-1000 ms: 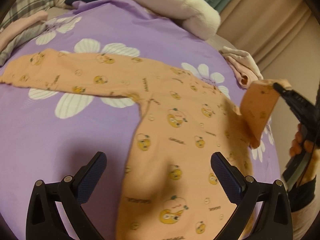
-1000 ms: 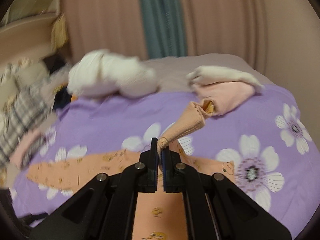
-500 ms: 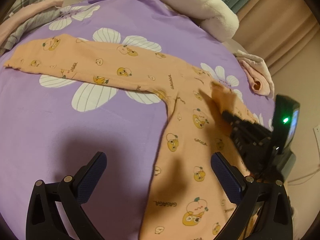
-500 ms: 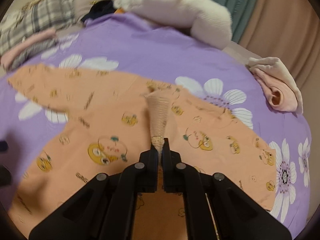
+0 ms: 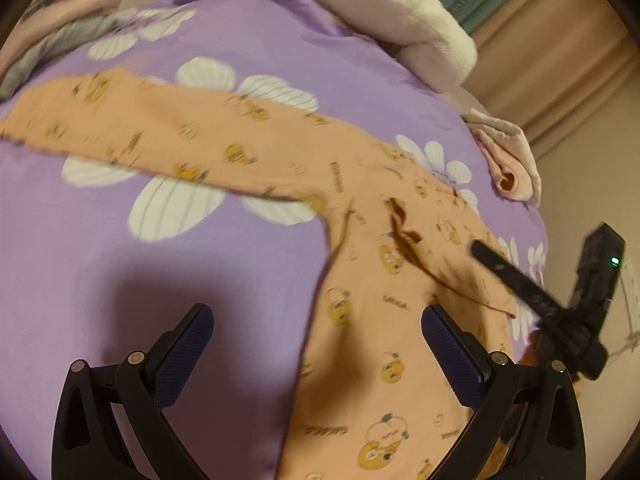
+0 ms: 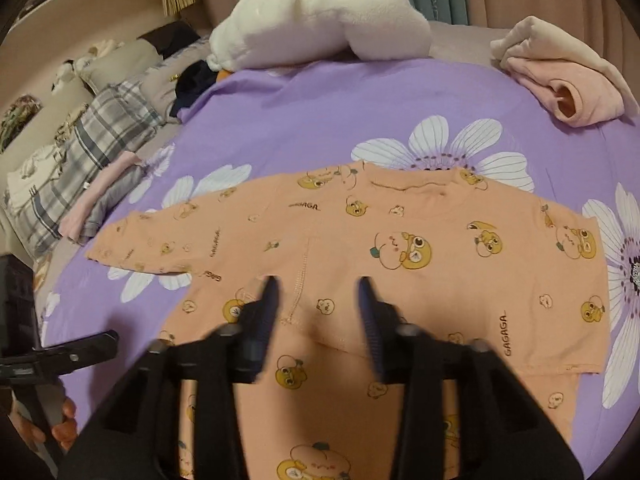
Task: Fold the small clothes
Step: 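Fold the held sleeve across the shirt body and open the right tool, then move the left tool to the other sleeve cuff of the shirt, then grasp the cuff with the left tool, fold it across the body, release, then grasp the side edge of the shirt body with the right tool, then fold the held side edge inward over the body and open the right tool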
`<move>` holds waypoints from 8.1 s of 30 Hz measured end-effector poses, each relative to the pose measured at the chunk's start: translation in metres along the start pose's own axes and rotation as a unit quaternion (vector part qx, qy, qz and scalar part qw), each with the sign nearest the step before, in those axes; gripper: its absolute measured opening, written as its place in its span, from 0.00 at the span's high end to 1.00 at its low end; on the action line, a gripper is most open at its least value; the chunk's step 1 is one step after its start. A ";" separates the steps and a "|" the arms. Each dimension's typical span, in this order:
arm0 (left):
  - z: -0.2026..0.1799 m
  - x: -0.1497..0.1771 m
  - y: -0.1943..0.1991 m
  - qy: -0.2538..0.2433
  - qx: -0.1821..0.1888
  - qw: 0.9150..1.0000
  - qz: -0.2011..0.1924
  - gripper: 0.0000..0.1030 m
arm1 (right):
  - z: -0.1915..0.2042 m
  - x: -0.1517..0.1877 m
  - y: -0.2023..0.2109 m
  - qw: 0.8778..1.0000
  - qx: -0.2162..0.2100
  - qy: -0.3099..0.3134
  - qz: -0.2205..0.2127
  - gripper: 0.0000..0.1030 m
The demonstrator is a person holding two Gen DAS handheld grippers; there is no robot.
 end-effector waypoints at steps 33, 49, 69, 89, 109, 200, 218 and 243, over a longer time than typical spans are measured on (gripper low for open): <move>-0.145 0.004 -0.131 -0.043 0.171 0.970 0.166 0.00 | -0.042 0.109 0.097 0.990 -0.019 -0.123 -0.061 0.77; 0.041 -0.067 0.010 0.076 0.098 0.992 -0.029 0.00 | -0.012 0.109 0.110 0.988 -0.039 -0.130 -0.072 0.66; 0.198 -0.118 0.050 0.262 0.115 0.952 -0.104 0.00 | 0.035 0.092 0.106 0.992 -0.057 -0.094 -0.067 0.60; 0.216 -0.170 0.035 0.282 0.066 0.948 -0.132 0.24 | 0.040 0.093 0.087 0.993 -0.055 -0.091 -0.046 0.60; 0.201 -0.174 0.066 0.253 0.050 0.952 -0.162 0.96 | 0.036 0.093 0.093 0.992 -0.060 -0.095 -0.059 0.58; 0.060 -0.011 0.048 -0.019 0.045 0.998 -0.029 0.13 | -0.026 0.027 0.011 0.969 -0.093 -0.219 -0.064 0.63; 0.069 -0.008 0.043 -0.013 0.034 0.999 -0.020 0.13 | -0.009 0.016 -0.046 0.988 -0.029 -0.150 0.030 0.92; 0.038 -0.018 0.029 -0.053 0.019 0.998 -0.012 0.13 | -0.106 -0.001 0.038 0.976 0.053 -0.203 -0.057 0.92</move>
Point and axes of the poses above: each gripper's, at about its wrist camera, not at the fingertips, and y roughly against the way its jaws point, z to its left, x to its underside, the point moved 7 cm from there along -y, roughly the way its jaws point, and after that the axes turned 9 degrees about y, right-handed, at the moved point
